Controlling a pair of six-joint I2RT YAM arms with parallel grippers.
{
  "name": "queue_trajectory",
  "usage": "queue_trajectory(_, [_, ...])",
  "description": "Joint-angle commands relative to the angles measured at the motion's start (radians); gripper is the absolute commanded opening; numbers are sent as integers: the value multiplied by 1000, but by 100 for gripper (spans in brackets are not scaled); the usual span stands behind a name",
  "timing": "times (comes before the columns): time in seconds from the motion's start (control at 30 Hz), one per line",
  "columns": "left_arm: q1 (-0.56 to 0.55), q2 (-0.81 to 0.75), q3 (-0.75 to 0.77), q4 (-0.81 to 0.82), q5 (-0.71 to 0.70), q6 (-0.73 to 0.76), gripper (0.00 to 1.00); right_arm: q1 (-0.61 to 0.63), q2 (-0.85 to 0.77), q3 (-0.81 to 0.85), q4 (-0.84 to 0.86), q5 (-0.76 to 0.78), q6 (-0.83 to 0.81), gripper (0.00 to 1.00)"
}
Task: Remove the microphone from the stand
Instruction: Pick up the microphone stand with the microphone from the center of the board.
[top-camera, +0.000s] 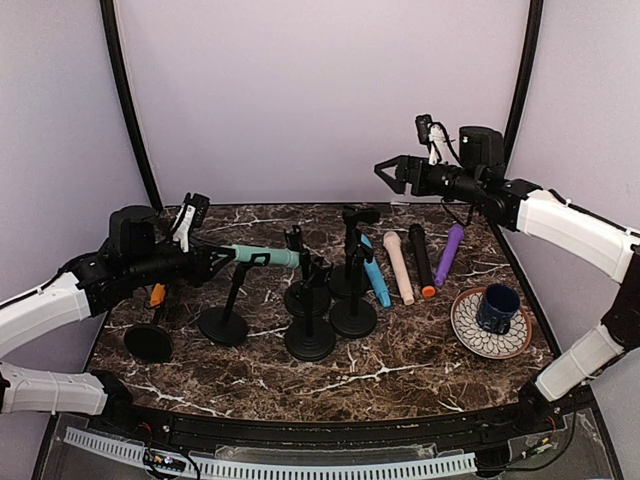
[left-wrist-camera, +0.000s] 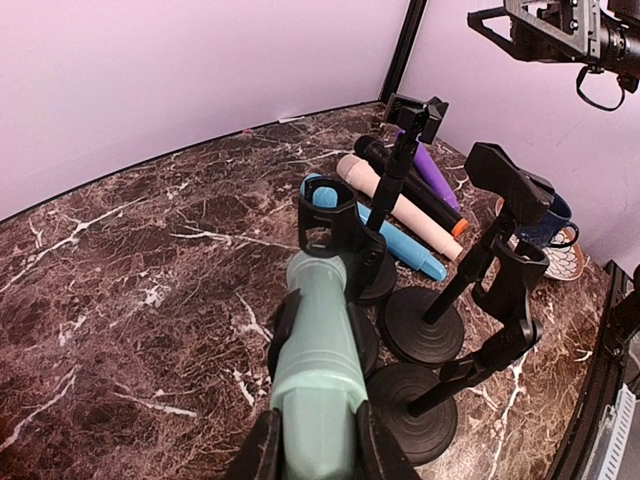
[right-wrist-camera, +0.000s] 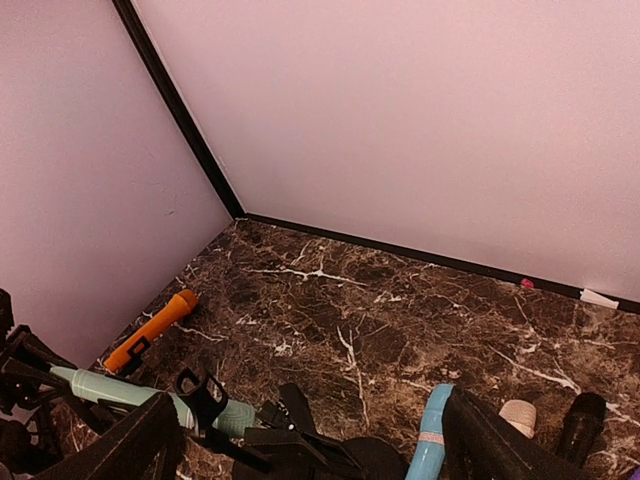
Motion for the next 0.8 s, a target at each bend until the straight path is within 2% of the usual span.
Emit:
queue_trajectory(0.0, [7,-52,-66,81,22,-57,0,12,11,24,30,1,-23,92])
queue_trajectory(0.37, [18,-212,-185,184,-153,-214,0,29,12,15,57,8,-19,92])
queue_trajectory(0.57, [21,-283,-231,270,-177,-309,0,42,12,12,77,-3,0,92])
queue_trajectory(0.77, [21,-332,-250,388,-128,-359,0,55,4,-1,133,-64,39,92])
